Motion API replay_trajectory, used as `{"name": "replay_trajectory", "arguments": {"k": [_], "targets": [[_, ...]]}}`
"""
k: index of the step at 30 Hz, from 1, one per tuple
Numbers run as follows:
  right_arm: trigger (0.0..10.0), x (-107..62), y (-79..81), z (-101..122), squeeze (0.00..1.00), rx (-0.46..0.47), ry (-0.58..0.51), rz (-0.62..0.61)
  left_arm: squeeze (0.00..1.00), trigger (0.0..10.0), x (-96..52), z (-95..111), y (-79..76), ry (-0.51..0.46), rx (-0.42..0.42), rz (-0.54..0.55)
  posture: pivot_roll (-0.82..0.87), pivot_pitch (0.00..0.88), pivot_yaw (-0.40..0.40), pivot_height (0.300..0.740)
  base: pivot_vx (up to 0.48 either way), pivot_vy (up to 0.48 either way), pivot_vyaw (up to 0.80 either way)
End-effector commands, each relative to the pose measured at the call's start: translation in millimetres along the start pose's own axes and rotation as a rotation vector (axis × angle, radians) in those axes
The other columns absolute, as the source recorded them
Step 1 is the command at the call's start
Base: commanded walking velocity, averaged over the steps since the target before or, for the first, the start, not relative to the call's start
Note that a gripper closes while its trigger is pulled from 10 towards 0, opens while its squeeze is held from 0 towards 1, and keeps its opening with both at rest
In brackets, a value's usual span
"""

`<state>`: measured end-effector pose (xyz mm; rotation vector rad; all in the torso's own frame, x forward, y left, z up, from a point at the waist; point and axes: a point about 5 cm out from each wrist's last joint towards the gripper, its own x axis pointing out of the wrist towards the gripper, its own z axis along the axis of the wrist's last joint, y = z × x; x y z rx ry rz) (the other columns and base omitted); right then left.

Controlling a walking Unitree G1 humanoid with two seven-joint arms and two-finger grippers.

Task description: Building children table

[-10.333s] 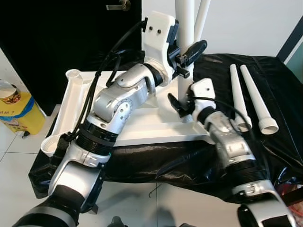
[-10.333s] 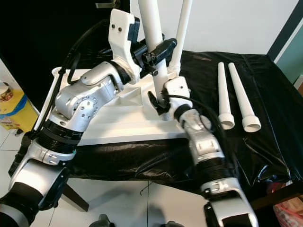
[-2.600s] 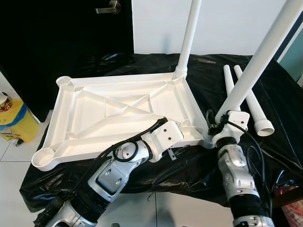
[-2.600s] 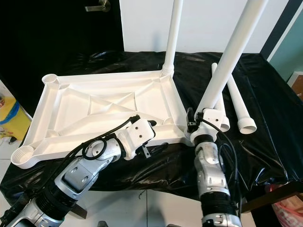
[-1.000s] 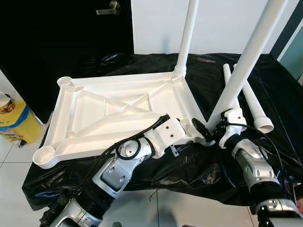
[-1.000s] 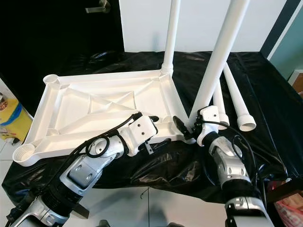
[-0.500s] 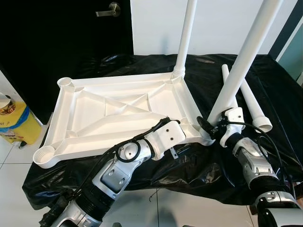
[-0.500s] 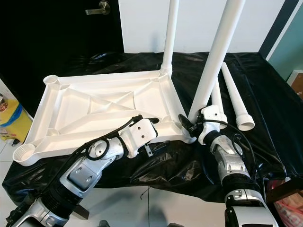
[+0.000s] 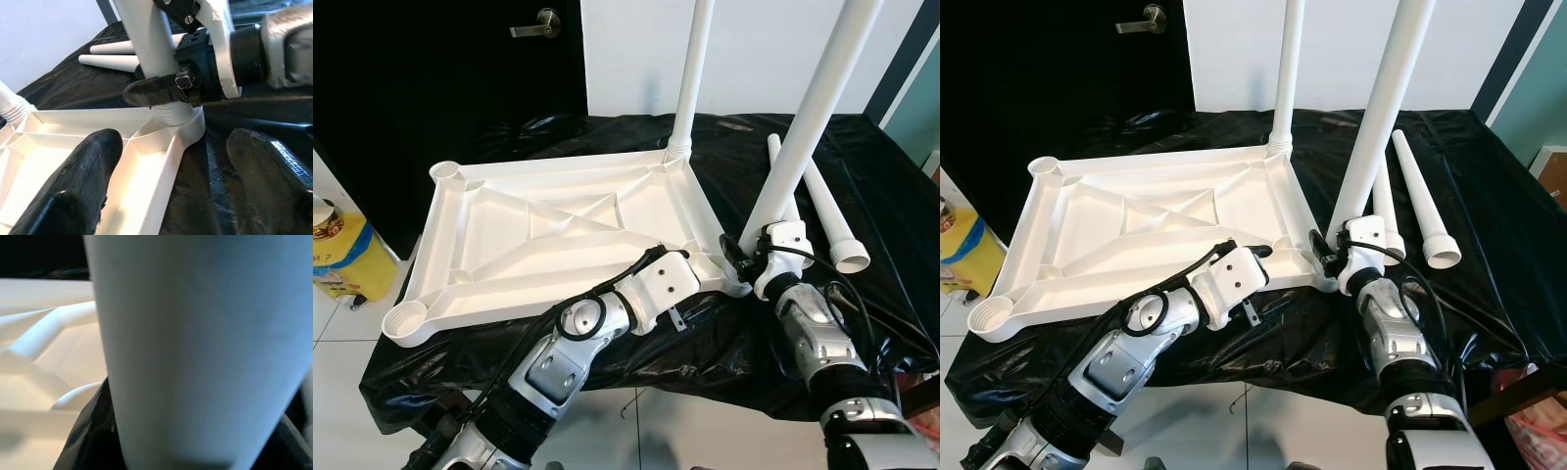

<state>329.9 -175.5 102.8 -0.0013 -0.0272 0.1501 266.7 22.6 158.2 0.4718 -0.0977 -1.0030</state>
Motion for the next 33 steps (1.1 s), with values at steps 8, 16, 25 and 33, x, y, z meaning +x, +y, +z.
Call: {"name": "replay_trajectory", "arguments": {"k": [8,16,25,33], "targets": [[10.0,-18.8,20.0,-26,0.0,0.053,0.087,-0.267,0.0,10.0,-5.6,-5,5.8,0.019,-0.028,0.14,0.05,0.044,-0.064,0.74,0.0,0.0,0.0],[10.0,-16.4,27.2,-24,0.0,0.068,0.091,-0.248,0.0,10.0,-11.8,-7,11.6,0.029,-0.027,0.19,0.09,0.05,-0.082,0.74,0.0,0.0,0.0],[10.0,-13.1,27.6,-10,1.0,0.048,0.021,-0.221,0.0,10.0,-12.0,-6,19.5,0.02,-0.003,0.194,0.07,0.034,-0.059,0.74,0.0,0.0,0.0],[10.0,-17.9,18.6,4,0.5,0.039,-0.061,-0.042,0.0,10.0,-10.3,-5,21.1,0.008,-0.035,0.151,0.05,0.029,-0.05,0.74,0.0,0.0,0.0]]}}
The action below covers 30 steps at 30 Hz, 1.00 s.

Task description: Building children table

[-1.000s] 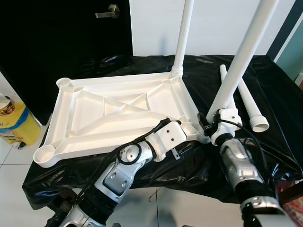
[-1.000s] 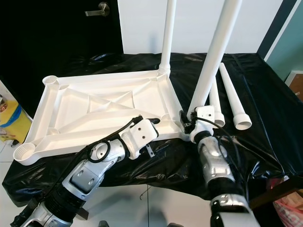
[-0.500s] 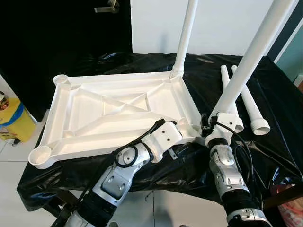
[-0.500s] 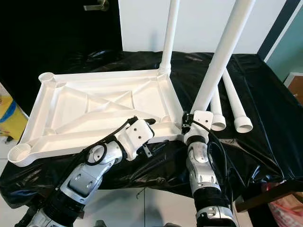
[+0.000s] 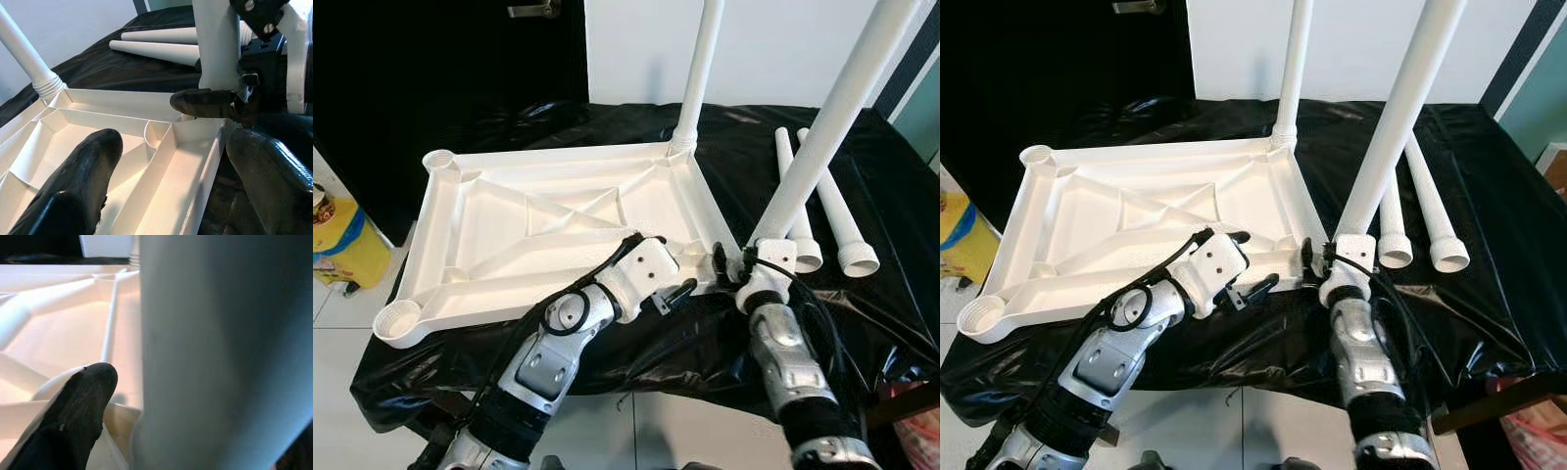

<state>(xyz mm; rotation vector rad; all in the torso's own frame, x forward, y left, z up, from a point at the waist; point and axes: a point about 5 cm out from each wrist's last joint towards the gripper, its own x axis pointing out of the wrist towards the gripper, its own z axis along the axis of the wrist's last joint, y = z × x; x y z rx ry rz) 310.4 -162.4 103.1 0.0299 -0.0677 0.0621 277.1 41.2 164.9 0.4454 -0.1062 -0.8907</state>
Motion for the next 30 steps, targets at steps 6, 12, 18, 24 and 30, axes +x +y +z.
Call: {"name": "replay_trajectory", "arguments": {"k": [6,12,18,24,30], "targets": [[10.0,1.2,-12.4,9,0.0,-0.024,-0.031,0.215,0.0,10.0,0.5,-1,0.6,-0.003,-0.019,0.02,0.04,0.021,-0.045,0.74,0.0,0.0,0.0],[10.0,9.1,-19.6,17,0.0,-0.071,-0.035,0.343,0.0,10.0,2.3,0,1.5,-0.007,-0.021,0.012,0.04,0.017,-0.043,0.74,0.0,0.0,0.0],[9.9,17.2,-22.2,22,0.0,-0.114,-0.016,0.436,0.0,10.0,3.8,1,1.3,-0.012,-0.02,0.008,0.05,0.007,-0.048,0.74,0.0,0.0,0.0],[0.0,17.0,-25.8,13,0.0,-0.152,0.041,0.497,0.0,10.0,4.1,2,1.3,-0.017,-0.018,0.011,0.05,0.0,-0.054,0.74,0.0,0.0,0.0],[0.0,11.2,-28.2,4,0.0,-0.139,0.066,0.499,0.0,10.0,3.9,2,3.2,-0.02,-0.018,0.016,0.04,0.0,-0.047,0.74,0.0,0.0,0.0]]}}
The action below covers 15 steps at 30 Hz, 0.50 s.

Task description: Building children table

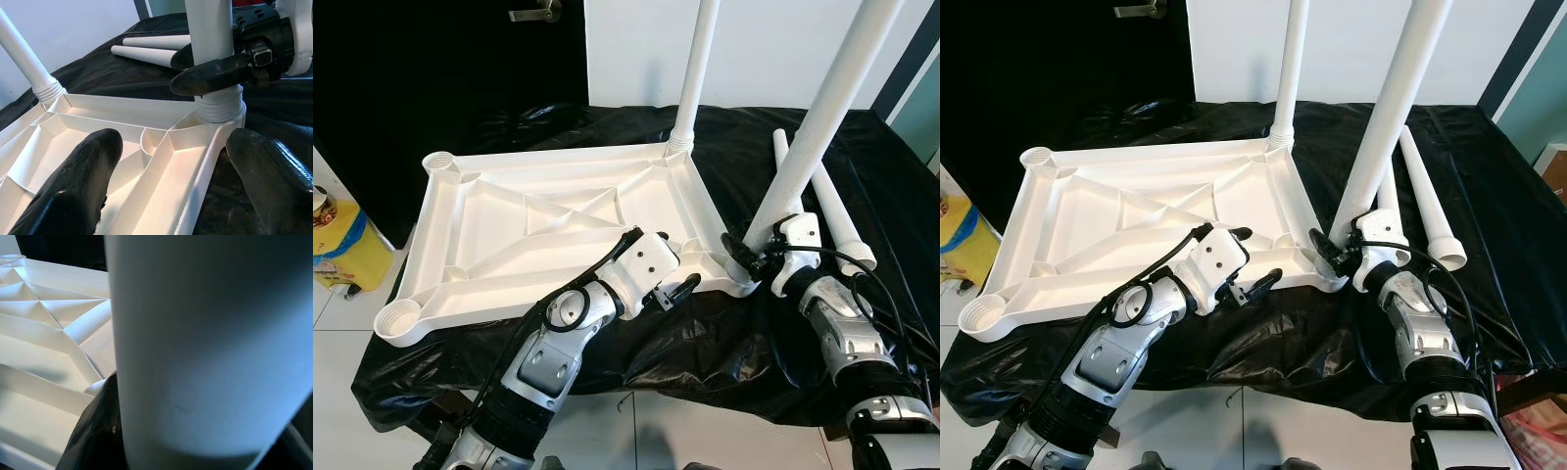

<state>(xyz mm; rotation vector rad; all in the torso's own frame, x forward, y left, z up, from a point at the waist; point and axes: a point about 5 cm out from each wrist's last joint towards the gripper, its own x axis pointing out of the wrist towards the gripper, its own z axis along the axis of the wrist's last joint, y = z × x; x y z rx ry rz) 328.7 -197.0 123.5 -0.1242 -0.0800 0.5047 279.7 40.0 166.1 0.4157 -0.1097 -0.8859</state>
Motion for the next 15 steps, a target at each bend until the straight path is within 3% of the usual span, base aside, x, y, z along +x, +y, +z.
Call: {"name": "replay_trajectory", "arguments": {"k": [1,2,3,4,5,14,15], "targets": [[0.0,-4.5,10.9,-17,0.0,0.018,0.066,0.05,0.0,10.0,1.7,1,1.2,-0.008,0.006,0.008,0.04,0.0,-0.043,0.74,0.0,0.0,0.0],[0.0,-5.8,10.6,-18,0.0,0.02,0.068,0.046,0.0,10.0,1.9,1,0.9,-0.009,0.005,0.007,0.04,0.0,-0.043,0.74,0.0,0.0,0.0],[4.6,-8.9,11.6,-21,0.0,0.032,0.072,0.03,0.0,10.0,2.4,2,-0.5,-0.013,0.003,0.001,0.03,0.0,-0.04,0.74,0.0,0.0,0.0],[4.6,-8.9,11.6,-21,0.0,0.032,0.072,0.03,0.0,10.0,2.4,2,-0.5,-0.013,0.003,0.001,0.03,0.0,-0.04,0.74,0.0,0.0,0.0],[10.0,-11.4,13.2,-24,0.0,0.044,0.074,0.017,0.0,10.0,2.9,2,-1.7,-0.016,0.001,-0.005,0.03,0.0,-0.038,0.74,0.0,0.0,0.0],[10.0,-17.7,20.7,-28,0.0,0.126,0.022,-0.147,0.0,10.0,4.8,3,-4.3,-0.023,0.0,-0.018,0.02,0.0,-0.04,0.74,0.0,0.0,0.0],[10.0,-18.3,22.3,-28,0.0,0.141,0.01,-0.208,0.0,10.0,4.9,3,-4.6,-0.023,0.0,-0.019,0.01,0.0,-0.042,0.74,0.0,0.0,0.0]]}}
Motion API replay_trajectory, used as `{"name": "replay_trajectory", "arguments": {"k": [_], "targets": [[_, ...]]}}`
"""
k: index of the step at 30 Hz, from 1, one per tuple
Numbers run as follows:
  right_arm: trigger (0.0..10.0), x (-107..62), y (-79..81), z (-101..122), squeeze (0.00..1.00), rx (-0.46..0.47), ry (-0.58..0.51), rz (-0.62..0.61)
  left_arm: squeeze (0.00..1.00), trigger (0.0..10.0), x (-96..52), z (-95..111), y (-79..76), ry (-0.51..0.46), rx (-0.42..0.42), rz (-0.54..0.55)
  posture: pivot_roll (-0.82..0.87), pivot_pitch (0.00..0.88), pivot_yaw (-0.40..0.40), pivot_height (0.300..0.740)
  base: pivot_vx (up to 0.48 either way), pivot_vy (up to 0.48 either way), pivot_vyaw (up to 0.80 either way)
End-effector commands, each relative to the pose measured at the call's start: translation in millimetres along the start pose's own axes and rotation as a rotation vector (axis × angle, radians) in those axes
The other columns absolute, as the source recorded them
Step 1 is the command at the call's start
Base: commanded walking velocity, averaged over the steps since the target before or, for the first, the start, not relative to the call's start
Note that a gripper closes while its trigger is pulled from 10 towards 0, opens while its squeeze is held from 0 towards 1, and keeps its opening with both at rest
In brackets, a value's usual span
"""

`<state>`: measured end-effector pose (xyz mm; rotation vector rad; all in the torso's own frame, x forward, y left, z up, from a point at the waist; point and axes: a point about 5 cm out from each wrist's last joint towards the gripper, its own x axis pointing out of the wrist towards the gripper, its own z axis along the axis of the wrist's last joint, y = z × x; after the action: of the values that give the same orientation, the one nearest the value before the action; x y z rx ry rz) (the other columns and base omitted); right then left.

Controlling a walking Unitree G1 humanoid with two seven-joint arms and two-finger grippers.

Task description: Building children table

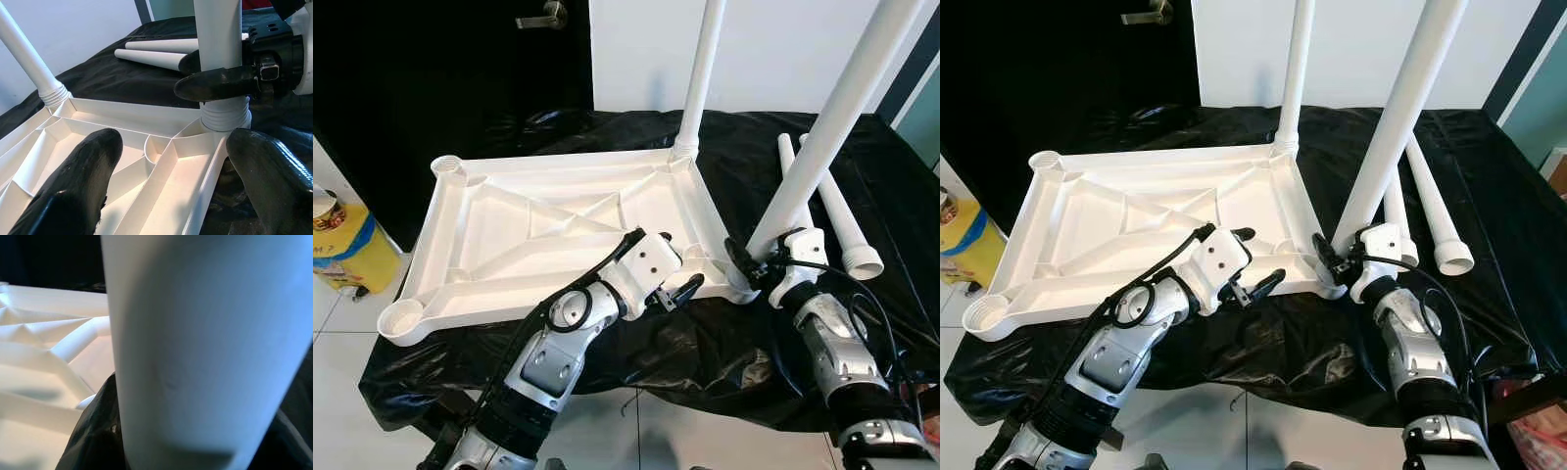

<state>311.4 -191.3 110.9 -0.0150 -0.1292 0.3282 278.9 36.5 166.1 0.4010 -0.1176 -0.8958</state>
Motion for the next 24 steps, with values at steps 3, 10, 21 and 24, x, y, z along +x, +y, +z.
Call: {"name": "replay_trajectory", "arguments": {"k": [3,10,21,24], "targets": [[10.0,-8.8,8.7,-17,0.0,0.051,0.067,-0.117,0.0,10.0,3.1,1,-2.4,-0.011,0.008,-0.013,0.01,0.0,-0.044,0.74,0.0,0.0,0.0],[10.0,-11.4,17.9,-18,0.0,0.048,0.081,-0.292,0.0,10.0,5.2,2,-4.7,-0.018,0.001,-0.016,0.0,0.0,-0.05,0.74,0.0,0.0,0.0],[10.0,-14.2,32.0,-30,0.0,0.068,0.18,-0.529,0.0,10.0,5.4,1,-4.6,-0.019,0.0,-0.011,0.01,0.0,-0.06,0.74,0.0,0.0,0.0],[10.0,-11.9,41.7,-27,0.0,0.101,0.174,-0.522,0.0,10.0,6.8,1,-5.2,-0.021,-0.001,-0.008,0.01,0.0,-0.06,0.74,0.0,0.0,0.0]]}}
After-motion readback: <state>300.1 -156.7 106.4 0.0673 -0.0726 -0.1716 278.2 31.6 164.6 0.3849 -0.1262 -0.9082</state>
